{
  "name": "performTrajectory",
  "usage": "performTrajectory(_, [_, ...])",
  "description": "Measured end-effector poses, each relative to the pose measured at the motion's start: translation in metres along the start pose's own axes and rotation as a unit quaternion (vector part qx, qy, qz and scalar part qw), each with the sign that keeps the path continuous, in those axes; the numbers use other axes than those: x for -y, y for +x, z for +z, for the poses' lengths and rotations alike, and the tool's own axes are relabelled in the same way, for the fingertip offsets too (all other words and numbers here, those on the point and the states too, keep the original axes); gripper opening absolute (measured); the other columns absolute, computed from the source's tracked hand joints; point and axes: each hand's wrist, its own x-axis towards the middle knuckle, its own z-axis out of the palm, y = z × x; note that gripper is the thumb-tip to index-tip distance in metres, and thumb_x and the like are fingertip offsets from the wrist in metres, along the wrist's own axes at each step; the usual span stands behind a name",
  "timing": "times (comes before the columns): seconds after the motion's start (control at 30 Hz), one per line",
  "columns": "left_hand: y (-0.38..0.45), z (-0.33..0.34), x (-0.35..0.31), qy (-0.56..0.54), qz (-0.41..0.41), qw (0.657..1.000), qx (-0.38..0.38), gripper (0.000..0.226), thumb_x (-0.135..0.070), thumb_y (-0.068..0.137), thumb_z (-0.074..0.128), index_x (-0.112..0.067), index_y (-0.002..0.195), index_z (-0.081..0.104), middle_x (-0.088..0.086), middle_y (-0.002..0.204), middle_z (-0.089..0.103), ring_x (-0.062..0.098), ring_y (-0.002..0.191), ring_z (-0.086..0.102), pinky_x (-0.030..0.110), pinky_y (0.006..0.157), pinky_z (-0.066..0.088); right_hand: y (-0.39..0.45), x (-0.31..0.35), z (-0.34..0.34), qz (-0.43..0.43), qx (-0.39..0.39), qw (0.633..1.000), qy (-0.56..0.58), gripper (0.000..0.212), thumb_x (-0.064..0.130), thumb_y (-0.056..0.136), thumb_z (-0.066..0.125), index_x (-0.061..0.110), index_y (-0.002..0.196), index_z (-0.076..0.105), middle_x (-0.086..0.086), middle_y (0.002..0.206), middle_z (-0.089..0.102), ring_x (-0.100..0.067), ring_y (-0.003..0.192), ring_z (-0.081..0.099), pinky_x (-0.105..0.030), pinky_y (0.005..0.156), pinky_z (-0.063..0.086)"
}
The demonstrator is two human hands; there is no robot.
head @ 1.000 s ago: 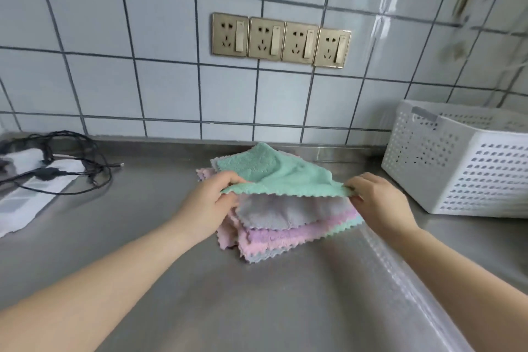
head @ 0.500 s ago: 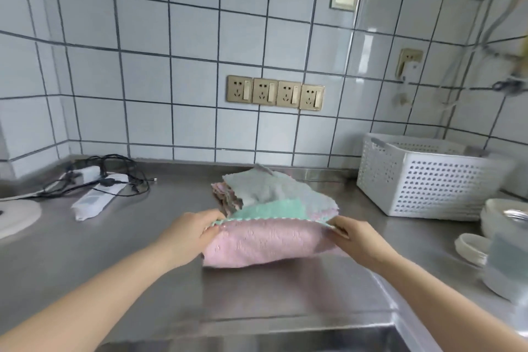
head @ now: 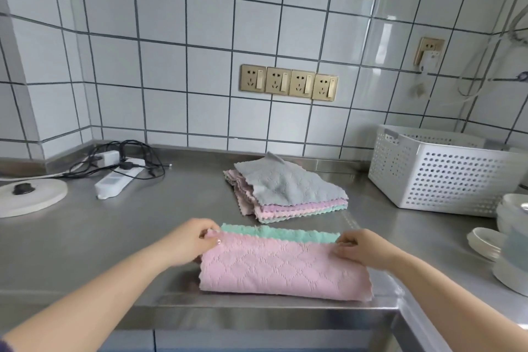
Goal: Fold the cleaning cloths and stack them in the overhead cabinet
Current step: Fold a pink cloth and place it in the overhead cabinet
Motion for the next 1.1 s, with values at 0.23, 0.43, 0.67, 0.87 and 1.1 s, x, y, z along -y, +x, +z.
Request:
performTrajectory(0.23, [0.039, 0.016, 0.009, -0.009, -0.024, 0.997, -0.073, 0.016, -0.015, 0.087, 0.061, -0.021, 0.1, 0.055, -0.001, 0.078, 0.053, 0.011, 0.064, 0.046, 0.02, 0.056, 0.035, 0.031, -0.006, 0.008, 0.047, -0.065, 0.997, 0.012, 0.019, 0.035, 0.087, 0.059, 0.017, 0.084, 0.065, 0.008, 0.077, 0.061, -0.01, 0.072, 0.054, -0.018, 0.057, 0.037])
performTrajectory(0.43, [0.053, 0.024, 0.006, 0.047, -0.048, 0.995, -0.078, 0.044, -0.023, 0.089, 0.06, -0.019, 0.13, 0.045, 0.007, 0.116, 0.057, 0.016, 0.099, 0.054, 0.021, 0.075, 0.035, 0.046, -0.009, 0.013, 0.076, -0.095, 0.993, 0.007, 0.016, 0.043, 0.086, 0.06, 0.027, 0.081, 0.06, 0.012, 0.079, 0.06, -0.011, 0.078, 0.056, -0.022, 0.062, 0.041])
performTrajectory(0.67, [0.063, 0.027, 0.009, 0.114, -0.047, 0.987, -0.106, 0.045, -0.031, 0.088, 0.06, -0.018, 0.129, 0.045, 0.003, 0.086, 0.058, 0.022, 0.084, 0.058, 0.032, 0.068, 0.04, 0.054, -0.017, 0.012, 0.096, -0.13, 0.987, 0.01, 0.022, 0.037, 0.088, 0.058, 0.022, 0.071, 0.058, 0.007, 0.065, 0.059, -0.008, 0.057, 0.052, -0.022, 0.048, 0.037])
performTrajectory(0.87, [0.071, 0.03, 0.01, 0.14, -0.046, 0.986, -0.076, 0.049, -0.029, 0.086, 0.064, -0.016, 0.13, 0.044, 0.003, 0.088, 0.056, 0.022, 0.082, 0.056, 0.027, 0.064, 0.034, 0.059, -0.018, 0.015, 0.1, -0.132, 0.986, -0.001, 0.018, 0.036, 0.088, 0.057, 0.019, 0.089, 0.063, 0.001, 0.083, 0.067, -0.018, 0.076, 0.06, -0.024, 0.058, 0.042])
performTrajectory(1.1, [0.064, 0.027, -0.025, 0.208, 0.084, 0.962, -0.154, 0.035, -0.018, 0.092, 0.05, -0.021, 0.126, 0.055, -0.001, 0.13, 0.052, 0.025, 0.116, 0.052, 0.036, 0.098, 0.041, 0.04, 0.032, 0.024, -0.05, -0.213, 0.966, -0.136, 0.039, 0.036, 0.094, 0.046, 0.021, 0.129, 0.049, -0.002, 0.131, 0.049, -0.024, 0.119, 0.047, -0.033, 0.094, 0.043])
